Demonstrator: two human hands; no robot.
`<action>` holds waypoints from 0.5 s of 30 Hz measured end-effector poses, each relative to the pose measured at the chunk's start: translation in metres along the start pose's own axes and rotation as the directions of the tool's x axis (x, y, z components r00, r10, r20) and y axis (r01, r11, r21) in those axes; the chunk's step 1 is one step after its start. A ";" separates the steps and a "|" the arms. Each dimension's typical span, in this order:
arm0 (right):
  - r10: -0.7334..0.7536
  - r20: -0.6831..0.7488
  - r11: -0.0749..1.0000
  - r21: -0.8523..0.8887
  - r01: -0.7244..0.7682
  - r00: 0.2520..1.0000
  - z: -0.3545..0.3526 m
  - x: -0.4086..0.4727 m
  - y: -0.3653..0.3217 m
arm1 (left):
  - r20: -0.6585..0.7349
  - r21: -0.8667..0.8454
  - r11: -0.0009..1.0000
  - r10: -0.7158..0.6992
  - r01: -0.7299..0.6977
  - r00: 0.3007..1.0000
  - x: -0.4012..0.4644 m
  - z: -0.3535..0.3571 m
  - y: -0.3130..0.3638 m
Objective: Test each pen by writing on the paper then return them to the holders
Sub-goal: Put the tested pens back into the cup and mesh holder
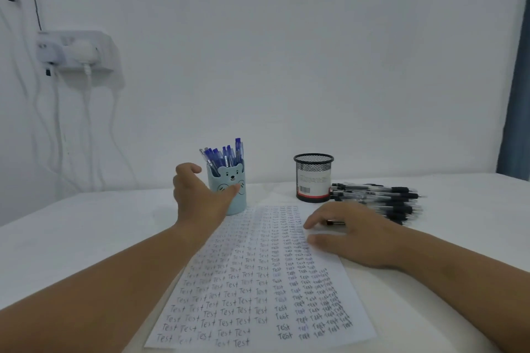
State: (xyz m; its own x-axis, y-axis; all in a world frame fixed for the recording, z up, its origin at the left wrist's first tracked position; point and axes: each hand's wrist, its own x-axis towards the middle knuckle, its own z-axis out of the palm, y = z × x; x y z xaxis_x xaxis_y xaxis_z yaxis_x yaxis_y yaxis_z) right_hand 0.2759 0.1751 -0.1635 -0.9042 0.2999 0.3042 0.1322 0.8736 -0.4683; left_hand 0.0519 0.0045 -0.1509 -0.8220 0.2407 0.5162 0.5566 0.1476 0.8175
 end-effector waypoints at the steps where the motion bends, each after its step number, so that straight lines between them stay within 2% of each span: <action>1: 0.007 -0.030 1.000 0.010 -0.007 1.000 0.000 -0.001 0.001 | 0.006 -0.011 0.999 0.038 -0.038 0.999 -0.006 0.001 0.005; 4: 0.059 -0.116 0.993 0.105 -0.047 0.992 -0.004 -0.002 0.002 | 0.054 -0.091 0.988 0.128 -0.123 0.990 -0.021 0.008 0.025; 9: 0.072 -0.217 0.990 0.131 -0.044 0.974 -0.043 0.002 0.007 | 0.197 -0.084 0.978 0.204 -0.191 0.959 -0.036 0.039 0.048; 13: 0.075 -0.297 0.994 -0.052 -0.095 0.952 -0.073 0.005 0.035 | 0.376 -0.073 0.994 0.106 -0.085 0.920 -0.035 0.071 0.058; 15: 0.058 -0.394 0.993 -0.072 -0.093 0.917 -0.074 0.002 0.056 | 0.449 -0.072 0.997 0.026 0.008 0.893 -0.030 0.089 0.058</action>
State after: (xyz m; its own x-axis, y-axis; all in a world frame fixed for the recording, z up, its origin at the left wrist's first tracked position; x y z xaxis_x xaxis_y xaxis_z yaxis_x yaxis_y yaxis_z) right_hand 0.3110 0.2528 -0.1274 -0.6615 0.4767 0.5789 0.2448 0.8670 -0.4341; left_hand 0.1192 0.0912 -0.1416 -0.6656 0.6497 0.3672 0.5403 0.0801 0.8376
